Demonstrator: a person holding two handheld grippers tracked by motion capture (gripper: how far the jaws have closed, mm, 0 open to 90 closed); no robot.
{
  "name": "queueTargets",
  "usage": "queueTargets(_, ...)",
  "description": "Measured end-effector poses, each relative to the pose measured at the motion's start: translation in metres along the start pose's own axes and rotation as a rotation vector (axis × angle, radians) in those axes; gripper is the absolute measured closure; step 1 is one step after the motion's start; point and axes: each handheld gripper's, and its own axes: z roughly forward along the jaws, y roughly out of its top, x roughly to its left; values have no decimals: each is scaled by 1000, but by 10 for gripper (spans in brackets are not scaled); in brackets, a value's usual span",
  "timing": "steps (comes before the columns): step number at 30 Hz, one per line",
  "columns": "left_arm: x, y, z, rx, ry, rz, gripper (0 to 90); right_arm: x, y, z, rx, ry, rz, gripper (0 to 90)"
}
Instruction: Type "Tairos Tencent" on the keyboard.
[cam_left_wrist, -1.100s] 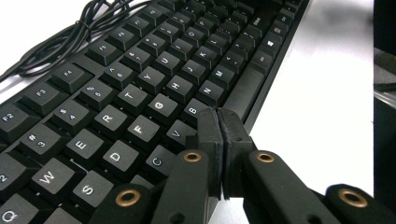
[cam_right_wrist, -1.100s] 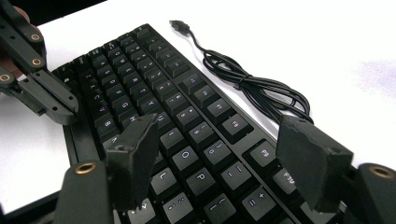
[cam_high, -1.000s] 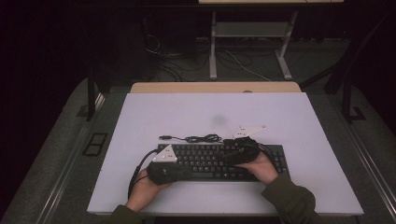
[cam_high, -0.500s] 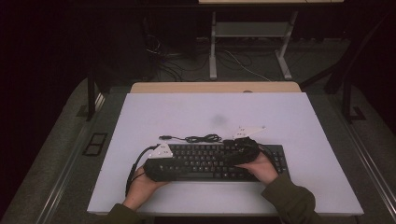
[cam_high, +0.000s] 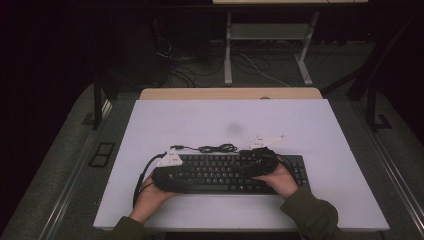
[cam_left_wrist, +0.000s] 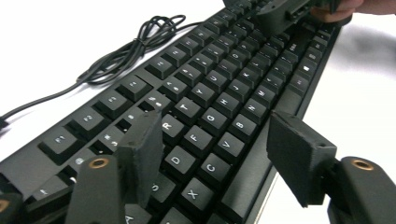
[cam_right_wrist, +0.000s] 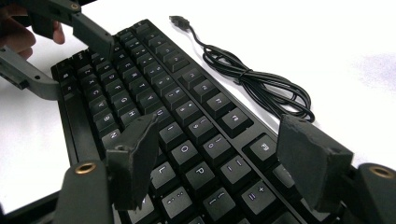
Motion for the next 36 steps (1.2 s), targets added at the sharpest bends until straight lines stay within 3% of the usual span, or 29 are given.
queueTargets(11, 6, 0, -1, -14, 20, -16, 279, 1, -2, -3, 3, 7, -6, 314)
queueTargets(19, 8, 0, 0, -17, 26, -15, 263, 0, -5, -8, 8, 27, 0, 387)
queueTargets(27, 8, 0, 1, -11, 27, -10, 248, -1, -11, -22, 10, 47, -2, 522)
queueTargets(36, 8, 0, 1, -14, 31, -9, 239, 5, -19, -39, 17, 53, -37, 783)
